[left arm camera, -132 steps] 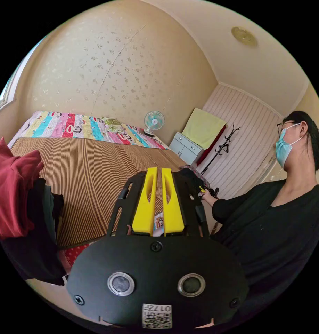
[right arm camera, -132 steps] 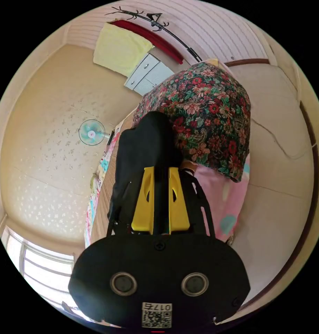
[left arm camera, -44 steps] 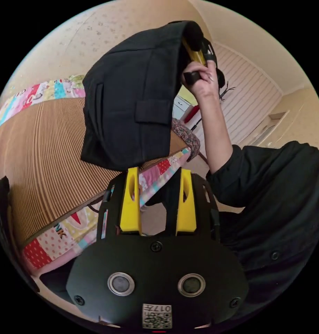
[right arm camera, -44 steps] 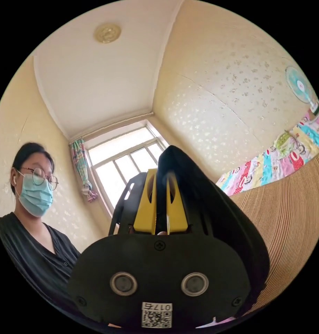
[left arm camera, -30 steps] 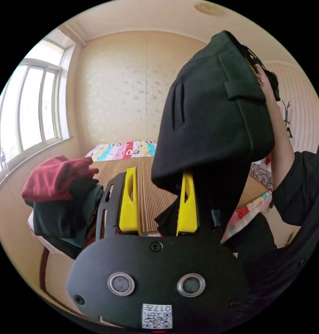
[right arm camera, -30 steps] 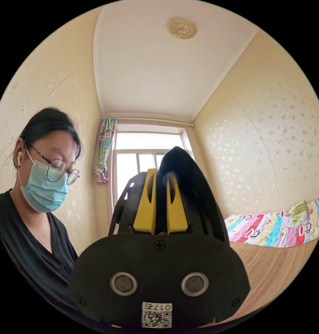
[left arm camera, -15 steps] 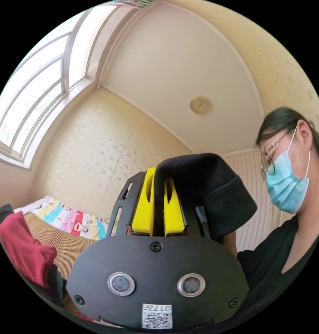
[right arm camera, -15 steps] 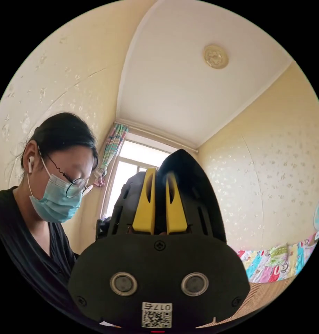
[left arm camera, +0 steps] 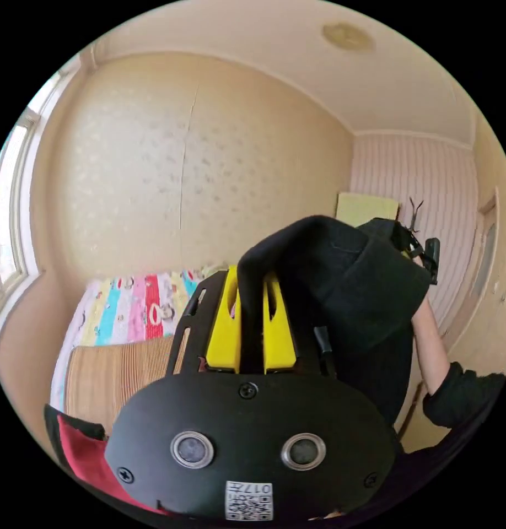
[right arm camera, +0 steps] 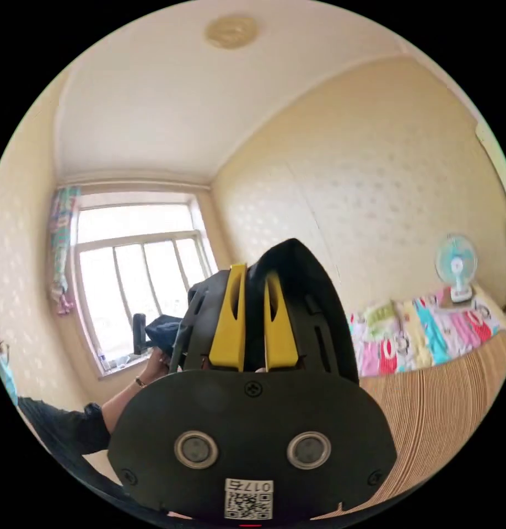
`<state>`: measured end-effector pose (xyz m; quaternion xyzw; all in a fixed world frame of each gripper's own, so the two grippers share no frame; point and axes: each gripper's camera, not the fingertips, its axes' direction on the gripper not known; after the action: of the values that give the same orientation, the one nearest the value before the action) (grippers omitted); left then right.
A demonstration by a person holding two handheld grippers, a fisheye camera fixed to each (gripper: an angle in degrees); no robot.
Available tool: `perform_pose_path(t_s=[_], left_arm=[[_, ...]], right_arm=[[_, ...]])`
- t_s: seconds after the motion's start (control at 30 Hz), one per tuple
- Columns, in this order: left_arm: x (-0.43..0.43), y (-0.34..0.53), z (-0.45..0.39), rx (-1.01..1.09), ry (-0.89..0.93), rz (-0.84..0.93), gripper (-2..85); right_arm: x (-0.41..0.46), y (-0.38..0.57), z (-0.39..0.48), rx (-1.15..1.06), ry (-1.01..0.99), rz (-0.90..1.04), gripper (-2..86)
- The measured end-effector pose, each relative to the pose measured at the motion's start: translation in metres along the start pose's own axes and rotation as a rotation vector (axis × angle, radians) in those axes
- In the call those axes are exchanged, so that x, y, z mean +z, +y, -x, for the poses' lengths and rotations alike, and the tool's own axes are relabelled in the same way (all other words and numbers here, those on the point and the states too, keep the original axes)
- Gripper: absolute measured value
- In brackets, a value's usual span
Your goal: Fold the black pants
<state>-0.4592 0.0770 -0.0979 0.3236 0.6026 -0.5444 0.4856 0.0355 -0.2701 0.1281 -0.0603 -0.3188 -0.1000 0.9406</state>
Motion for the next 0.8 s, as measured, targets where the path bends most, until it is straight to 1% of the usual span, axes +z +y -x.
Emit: perform_pose_path(t_s=[0.03,0.07,0.1,0.13,0.17,0.2,0.23,0.27,0.3,0.33,0.4,0.47,0.53,0.57,0.63,0.67,0.7,0.73,0.77,0.8], left_arm=[[0.022,0.01,0.028,-0.093,0.007,0.056,7.5],[0.056,0.042,0.081,-0.265,0.033,0.131,8.5],[0.071,0.082,0.117,-0.321,0.08,0.123,9.9],[0.076,0.102,0.13,-0.325,0.094,0.111,9.9],[0.084,0.142,0.15,-0.309,0.087,0.122,10.0],[0.095,0.184,0.167,-0.27,0.049,0.182,10.0],[0.1,0.206,0.176,-0.249,0.026,0.223,10.1],[0.11,0.254,0.192,-0.225,-0.01,0.317,10.2],[0.118,0.302,0.206,-0.22,-0.008,0.404,10.4],[0.119,0.323,0.211,-0.221,0.005,0.437,10.6],[0.111,0.396,0.211,-0.192,0.076,0.526,11.2],[0.085,0.428,0.198,-0.134,0.056,0.525,11.3],[0.05,0.452,0.191,-0.116,0.005,0.494,11.3],[0.025,0.465,0.195,-0.158,-0.01,0.465,11.3],[-0.007,0.486,0.21,-0.26,0.045,0.423,12.0],[-0.024,0.5,0.22,-0.315,0.097,0.406,12.7],[-0.035,0.514,0.227,-0.346,0.114,0.412,13.3],[-0.038,0.519,0.228,-0.35,0.108,0.428,13.3],[-0.039,0.526,0.228,-0.338,0.071,0.476,13.4],[-0.036,0.529,0.223,-0.305,0.02,0.522,12.9]], right_arm=[[0.024,0.012,-0.036,0.084,0.022,0.062,6.5],[0.057,0.049,-0.1,0.28,0.052,0.159,8.2],[0.07,0.09,-0.136,0.323,0.047,0.195,9.1],[0.072,0.11,-0.145,0.297,0.04,0.199,9.1],[0.074,0.151,-0.156,0.205,0.029,0.221,8.4],[0.078,0.195,-0.165,0.124,0.04,0.296,7.1],[0.082,0.219,-0.171,0.098,0.059,0.349,7.3],[0.087,0.267,-0.183,0.072,0.111,0.457,7.8],[0.091,0.317,-0.194,0.053,0.149,0.558,8.5],[0.092,0.342,-0.198,0.048,0.159,0.602,8.8],[0.093,0.435,-0.202,0.032,0.141,0.765,9.3],[0.089,0.49,-0.189,0.004,0.162,0.843,9.5],[0.082,0.532,-0.167,-0.042,0.237,0.886,9.4],[0.076,0.556,-0.152,-0.068,0.31,0.908,9.3],[0.066,0.582,-0.132,-0.1,0.469,0.901,8.6],[0.061,0.596,-0.122,-0.129,0.594,0.888,7.8],[0.061,0.61,-0.117,-0.169,0.723,0.887,6.9],[0.064,0.618,-0.119,-0.184,0.794,0.894,6.4],[0.075,0.634,-0.13,-0.194,0.907,0.938,5.3],[0.086,0.644,-0.139,-0.218,0.909,0.969,4.0]])
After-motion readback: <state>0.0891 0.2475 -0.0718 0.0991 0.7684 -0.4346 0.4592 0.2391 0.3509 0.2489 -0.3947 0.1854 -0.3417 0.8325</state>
